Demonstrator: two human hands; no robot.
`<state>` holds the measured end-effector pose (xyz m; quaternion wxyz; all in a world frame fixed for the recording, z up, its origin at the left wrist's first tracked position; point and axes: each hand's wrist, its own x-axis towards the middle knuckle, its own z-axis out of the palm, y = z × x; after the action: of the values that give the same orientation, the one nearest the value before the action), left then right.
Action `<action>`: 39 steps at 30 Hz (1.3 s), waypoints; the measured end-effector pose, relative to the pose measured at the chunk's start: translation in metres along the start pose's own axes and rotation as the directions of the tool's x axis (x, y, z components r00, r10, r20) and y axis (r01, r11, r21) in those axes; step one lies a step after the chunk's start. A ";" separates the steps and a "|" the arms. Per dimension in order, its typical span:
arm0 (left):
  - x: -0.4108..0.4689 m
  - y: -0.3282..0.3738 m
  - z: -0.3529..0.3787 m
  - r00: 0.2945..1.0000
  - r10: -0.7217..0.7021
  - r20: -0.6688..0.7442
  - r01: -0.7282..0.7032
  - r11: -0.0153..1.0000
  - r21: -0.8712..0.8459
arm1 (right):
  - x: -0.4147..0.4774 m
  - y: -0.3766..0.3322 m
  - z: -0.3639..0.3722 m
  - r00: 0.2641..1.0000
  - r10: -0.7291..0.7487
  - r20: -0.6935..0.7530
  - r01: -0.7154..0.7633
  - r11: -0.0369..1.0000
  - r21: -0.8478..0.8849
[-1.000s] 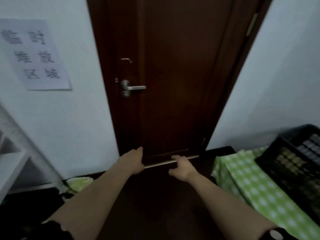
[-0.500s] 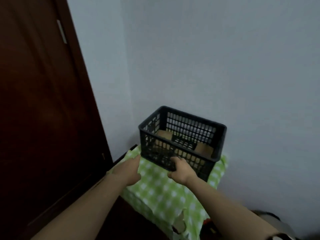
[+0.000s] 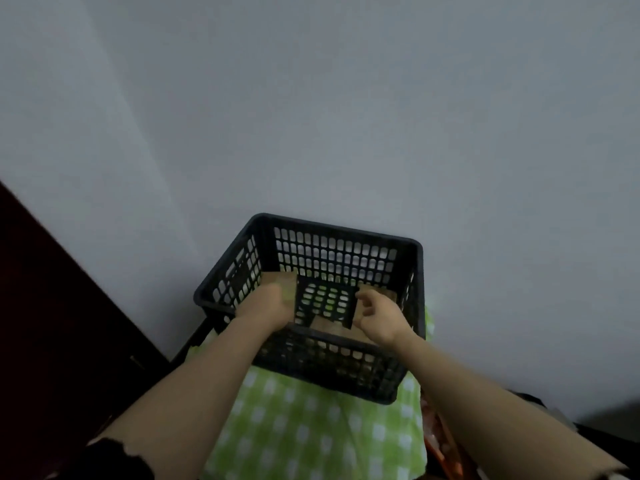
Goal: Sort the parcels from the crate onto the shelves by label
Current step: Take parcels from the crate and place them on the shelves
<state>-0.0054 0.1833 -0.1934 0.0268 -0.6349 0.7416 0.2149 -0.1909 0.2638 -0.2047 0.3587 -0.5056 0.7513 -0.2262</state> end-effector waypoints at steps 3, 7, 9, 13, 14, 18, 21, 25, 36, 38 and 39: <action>0.073 -0.010 0.002 0.996 -0.065 0.058 0.069 0.995 -0.076 | 0.062 -0.017 0.006 0.999 0.044 0.015 -0.045 0.995 0.092; 0.156 -0.030 0.016 0.965 -0.175 0.197 0.190 0.980 -0.063 | 0.141 -0.030 0.032 0.994 0.098 0.038 -0.102 0.987 0.121; 0.192 -0.038 0.031 0.943 -0.205 0.261 0.221 0.975 -0.034 | 0.174 -0.029 0.045 0.991 0.113 0.078 -0.122 0.985 0.123; 0.244 -0.051 0.065 0.891 -0.315 0.327 0.289 0.949 0.129 | 0.222 -0.012 0.064 0.973 0.179 0.147 -0.194 0.977 0.091; 0.260 -0.055 0.078 0.862 -0.351 0.365 0.327 0.936 0.127 | 0.233 -0.008 0.068 0.968 0.198 0.156 -0.213 0.974 0.083; 0.301 -0.059 0.119 0.702 -0.518 0.488 0.485 0.850 0.205 | 0.267 0.007 0.084 0.949 0.242 0.203 -0.262 0.962 0.078; 0.300 -0.050 0.130 0.678 -0.611 0.408 0.561 0.789 0.249 | 0.282 0.018 0.096 0.934 0.257 0.247 -0.283 0.956 0.079; 0.304 -0.055 0.150 0.685 -0.603 0.409 0.574 0.793 0.207 | 0.287 0.032 0.102 0.914 0.279 0.295 -0.314 0.946 0.078; 0.268 -0.035 0.073 0.676 -0.344 0.652 0.599 0.771 -0.214 | 0.246 0.011 0.062 0.930 0.253 0.267 -0.295 0.946 0.132; 0.240 -0.029 0.037 0.633 -0.255 0.731 0.656 0.677 -0.332 | 0.228 0.001 0.051 0.941 0.222 0.256 -0.264 0.954 0.143; 0.225 -0.027 0.022 0.619 -0.196 0.761 0.670 0.638 -0.380 | 0.219 -0.003 0.046 0.946 0.207 0.248 -0.251 0.954 0.164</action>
<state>-0.0278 -0.0210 -0.2909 0.1243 -0.6557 0.3718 0.6453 -0.2047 0.0615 -0.3004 0.5138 -0.3999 0.7335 -0.1951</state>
